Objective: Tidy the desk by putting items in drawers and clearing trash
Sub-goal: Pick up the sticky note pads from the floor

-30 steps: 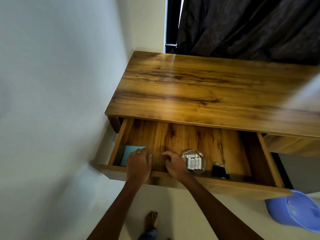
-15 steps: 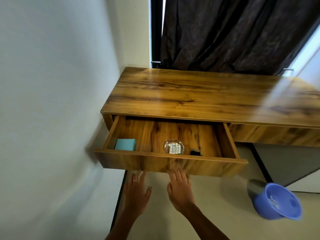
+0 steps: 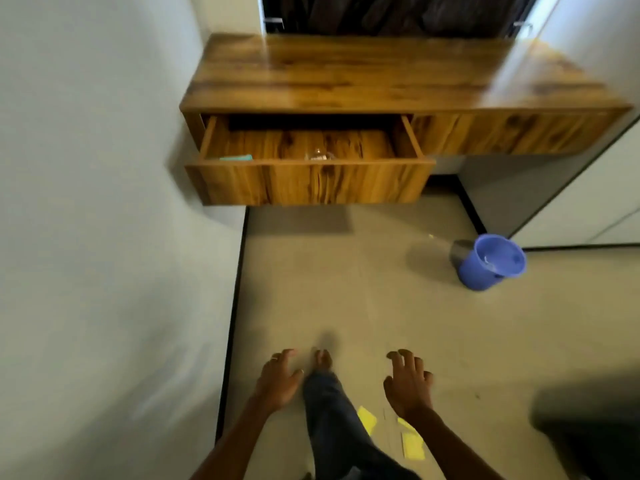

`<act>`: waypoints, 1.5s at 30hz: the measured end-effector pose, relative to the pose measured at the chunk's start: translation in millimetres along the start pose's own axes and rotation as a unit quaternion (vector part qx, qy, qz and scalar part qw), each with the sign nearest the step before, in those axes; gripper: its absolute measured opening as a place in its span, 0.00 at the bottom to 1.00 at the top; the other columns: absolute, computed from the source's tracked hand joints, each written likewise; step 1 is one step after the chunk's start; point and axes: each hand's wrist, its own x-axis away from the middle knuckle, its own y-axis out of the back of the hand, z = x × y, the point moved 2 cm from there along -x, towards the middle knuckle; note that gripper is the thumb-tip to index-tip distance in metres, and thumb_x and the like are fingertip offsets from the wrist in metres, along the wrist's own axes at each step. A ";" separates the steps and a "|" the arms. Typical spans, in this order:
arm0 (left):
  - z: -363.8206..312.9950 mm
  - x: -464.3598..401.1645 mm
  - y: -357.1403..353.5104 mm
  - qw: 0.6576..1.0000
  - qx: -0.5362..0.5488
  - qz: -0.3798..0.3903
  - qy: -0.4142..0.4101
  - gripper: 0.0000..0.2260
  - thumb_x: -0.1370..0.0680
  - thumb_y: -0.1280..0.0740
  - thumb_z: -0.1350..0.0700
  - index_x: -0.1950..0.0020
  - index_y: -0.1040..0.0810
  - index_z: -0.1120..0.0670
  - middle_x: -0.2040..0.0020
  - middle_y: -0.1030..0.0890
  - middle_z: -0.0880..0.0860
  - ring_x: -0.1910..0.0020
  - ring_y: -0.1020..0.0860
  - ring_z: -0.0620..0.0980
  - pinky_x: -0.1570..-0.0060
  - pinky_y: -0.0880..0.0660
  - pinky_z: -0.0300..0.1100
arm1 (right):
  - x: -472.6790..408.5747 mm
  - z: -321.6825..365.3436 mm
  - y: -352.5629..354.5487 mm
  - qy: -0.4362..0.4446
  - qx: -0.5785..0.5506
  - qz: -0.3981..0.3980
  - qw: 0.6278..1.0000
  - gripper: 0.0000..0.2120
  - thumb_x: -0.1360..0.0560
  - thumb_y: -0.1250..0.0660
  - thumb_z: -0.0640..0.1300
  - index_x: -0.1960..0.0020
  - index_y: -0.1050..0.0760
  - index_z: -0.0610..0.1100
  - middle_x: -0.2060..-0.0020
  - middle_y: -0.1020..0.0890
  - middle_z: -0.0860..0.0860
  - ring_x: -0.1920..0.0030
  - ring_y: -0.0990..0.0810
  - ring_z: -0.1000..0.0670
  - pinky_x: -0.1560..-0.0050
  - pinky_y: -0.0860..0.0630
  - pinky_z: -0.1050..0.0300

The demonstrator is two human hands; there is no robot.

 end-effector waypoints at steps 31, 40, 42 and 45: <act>-177.8 104.5 -331.2 0.973 0.105 0.167 0.119 0.14 0.20 0.39 0.54 0.35 0.29 0.55 0.35 0.26 0.51 0.37 0.28 0.50 0.38 0.31 0.42 | 114.9 -316.8 -63.6 -0.129 -0.128 0.240 0.954 0.19 0.22 0.40 0.48 0.31 0.36 0.49 0.34 0.33 0.49 0.33 0.35 0.48 0.34 0.38 0.49; -180.8 16.5 -480.3 0.949 0.217 0.139 0.182 0.12 0.21 0.38 0.56 0.37 0.28 0.52 0.38 0.24 0.51 0.41 0.25 0.48 0.40 0.27 0.44 | 10.7 -373.8 -190.4 -0.149 -0.167 0.276 0.935 0.12 0.22 0.42 0.46 0.40 0.29 0.46 0.43 0.25 0.49 0.42 0.27 0.49 0.41 0.28 0.51; -161.0 -13.0 -516.7 0.948 0.212 0.138 0.191 0.13 0.21 0.38 0.56 0.36 0.28 0.53 0.38 0.24 0.53 0.40 0.25 0.49 0.40 0.28 0.44 | -18.6 -379.4 -238.0 -0.152 -0.185 0.277 0.931 0.11 0.22 0.40 0.44 0.41 0.28 0.45 0.44 0.24 0.49 0.44 0.25 0.49 0.41 0.27 0.49; -126.2 -59.7 -564.0 0.953 0.182 0.123 0.210 0.14 0.21 0.39 0.54 0.35 0.29 0.53 0.37 0.25 0.53 0.39 0.26 0.50 0.40 0.28 0.44 | -60.7 -388.2 -313.0 -0.120 -0.196 0.284 0.931 0.13 0.24 0.37 0.40 0.40 0.28 0.44 0.43 0.24 0.48 0.43 0.26 0.48 0.41 0.27 0.51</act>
